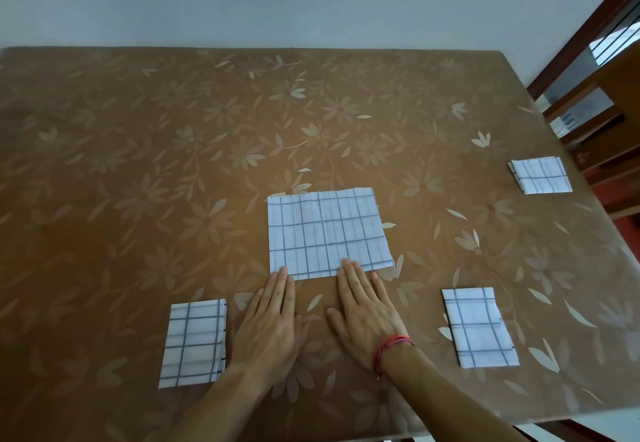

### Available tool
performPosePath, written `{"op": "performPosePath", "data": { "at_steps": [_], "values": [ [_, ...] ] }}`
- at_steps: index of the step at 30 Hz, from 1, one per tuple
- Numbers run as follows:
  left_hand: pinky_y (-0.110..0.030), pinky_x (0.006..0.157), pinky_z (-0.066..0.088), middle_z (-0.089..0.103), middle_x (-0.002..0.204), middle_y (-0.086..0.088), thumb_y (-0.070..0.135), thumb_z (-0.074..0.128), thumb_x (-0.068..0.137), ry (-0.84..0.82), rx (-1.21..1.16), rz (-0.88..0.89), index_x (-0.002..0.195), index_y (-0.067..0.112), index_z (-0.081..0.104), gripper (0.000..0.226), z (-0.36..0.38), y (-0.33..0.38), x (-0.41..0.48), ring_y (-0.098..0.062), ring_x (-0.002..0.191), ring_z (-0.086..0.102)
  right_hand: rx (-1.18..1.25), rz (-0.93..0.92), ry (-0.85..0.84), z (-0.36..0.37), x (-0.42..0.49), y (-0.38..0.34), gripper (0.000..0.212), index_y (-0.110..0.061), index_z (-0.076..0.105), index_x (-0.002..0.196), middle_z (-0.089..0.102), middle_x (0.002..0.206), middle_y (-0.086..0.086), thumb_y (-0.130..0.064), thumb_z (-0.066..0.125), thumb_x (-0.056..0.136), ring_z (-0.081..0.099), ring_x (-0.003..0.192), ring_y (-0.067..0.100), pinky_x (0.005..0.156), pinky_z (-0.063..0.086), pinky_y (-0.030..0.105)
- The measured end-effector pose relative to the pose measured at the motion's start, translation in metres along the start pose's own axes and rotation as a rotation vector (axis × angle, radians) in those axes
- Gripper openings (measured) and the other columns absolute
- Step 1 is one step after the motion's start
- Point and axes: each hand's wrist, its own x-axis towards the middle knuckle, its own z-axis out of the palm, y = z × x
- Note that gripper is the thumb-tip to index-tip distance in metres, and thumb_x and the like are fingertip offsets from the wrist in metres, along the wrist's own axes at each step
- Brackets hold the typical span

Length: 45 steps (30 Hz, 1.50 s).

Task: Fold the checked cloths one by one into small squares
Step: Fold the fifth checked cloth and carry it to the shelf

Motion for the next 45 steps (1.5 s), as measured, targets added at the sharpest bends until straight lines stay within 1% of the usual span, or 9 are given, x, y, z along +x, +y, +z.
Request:
{"op": "performPosePath", "data": {
  "at_steps": [6,11,15,20,22,26,28,33,45],
  "values": [
    [-0.035,0.113,0.028,0.029,0.155,-0.011,0.039,0.018,0.099,-0.007,-0.050,-0.038,0.146,0.004,0.030,0.060,0.004,0.002,0.001,-0.022,0.144,0.026,-0.007,0.163,-0.045,-0.012,-0.008,0.032,0.071,-0.011,-0.013,0.151,-0.023,0.157,0.001,-0.052,0.008,0.097,-0.024,0.144,0.013,0.118,-0.015,0.036],
    [-0.031,0.121,0.006,0.006,0.161,-0.006,0.045,-0.006,0.097,-0.020,-0.047,-0.002,0.152,0.009,0.013,0.068,0.004,0.001,0.002,-0.018,0.148,0.003,0.048,0.198,-0.034,-0.009,-0.007,0.033,0.076,-0.011,-0.012,0.152,-0.019,0.159,0.002,-0.056,0.001,0.092,-0.022,0.145,0.014,0.118,-0.012,0.036],
    [-0.029,0.116,0.002,0.011,0.159,-0.008,0.049,-0.014,0.096,-0.033,-0.057,-0.006,0.150,0.007,0.018,0.076,0.001,0.002,0.003,-0.022,0.148,0.009,0.063,0.212,0.009,-0.007,-0.005,0.030,0.080,-0.008,-0.006,0.153,-0.010,0.161,0.004,-0.057,-0.004,0.088,-0.013,0.147,0.016,0.119,-0.010,0.035],
    [-0.037,0.110,0.032,0.035,0.152,-0.013,0.033,0.027,0.094,-0.087,-0.100,-0.040,0.143,0.001,0.031,0.059,-0.003,0.004,0.002,-0.023,0.141,0.033,0.147,0.252,0.260,-0.020,0.015,0.028,0.056,-0.014,0.044,0.133,0.046,0.135,0.001,-0.052,0.035,0.092,0.042,0.123,0.022,0.113,0.024,0.037],
    [-0.037,0.109,0.032,0.035,0.153,-0.012,0.033,0.025,0.092,-0.101,-0.108,-0.046,0.143,0.002,0.030,0.060,-0.003,0.004,0.002,-0.023,0.141,0.033,0.183,0.316,0.268,-0.028,0.032,0.030,0.049,-0.017,0.046,0.126,0.048,0.125,0.001,-0.051,0.043,0.090,0.044,0.111,0.023,0.102,0.033,0.037],
    [-0.030,0.115,-0.008,-0.019,0.157,-0.001,0.043,-0.011,0.084,-0.133,-0.123,-0.033,0.148,0.014,-0.010,0.070,-0.007,0.006,0.003,-0.015,0.146,-0.016,0.246,0.448,0.240,-0.046,0.069,0.036,0.057,-0.013,0.046,0.125,0.048,0.124,0.007,-0.051,0.057,0.084,0.043,0.112,0.027,0.095,0.036,0.039],
    [-0.028,0.112,-0.015,-0.025,0.156,0.001,0.044,-0.015,0.082,-0.134,-0.142,-0.026,0.147,0.015,-0.015,0.072,-0.010,0.006,0.003,-0.014,0.143,-0.025,0.306,0.532,0.220,-0.055,0.083,0.037,0.063,-0.013,0.046,0.127,0.050,0.121,0.009,-0.051,0.063,0.080,0.044,0.113,0.028,0.097,0.037,0.040],
    [-0.035,0.117,0.005,-0.001,0.161,-0.005,0.040,0.005,0.094,-0.100,-0.116,-0.054,0.153,0.009,0.011,0.067,-0.004,0.004,0.002,-0.019,0.148,-0.003,0.322,0.646,0.164,-0.065,0.103,0.036,0.068,-0.013,0.047,0.126,0.054,0.120,0.010,-0.045,0.074,0.073,0.048,0.115,0.031,0.097,0.041,0.040],
    [-0.033,0.121,-0.003,-0.030,0.156,0.001,0.045,-0.018,0.081,-0.186,-0.182,-0.054,0.148,0.016,-0.020,0.074,-0.012,0.007,0.002,-0.013,0.143,-0.029,0.608,0.787,0.060,-0.083,0.110,0.038,0.035,-0.016,0.052,0.065,0.059,0.068,0.002,-0.024,0.086,0.060,0.062,0.072,0.025,0.072,0.058,0.040]
  ]
}}
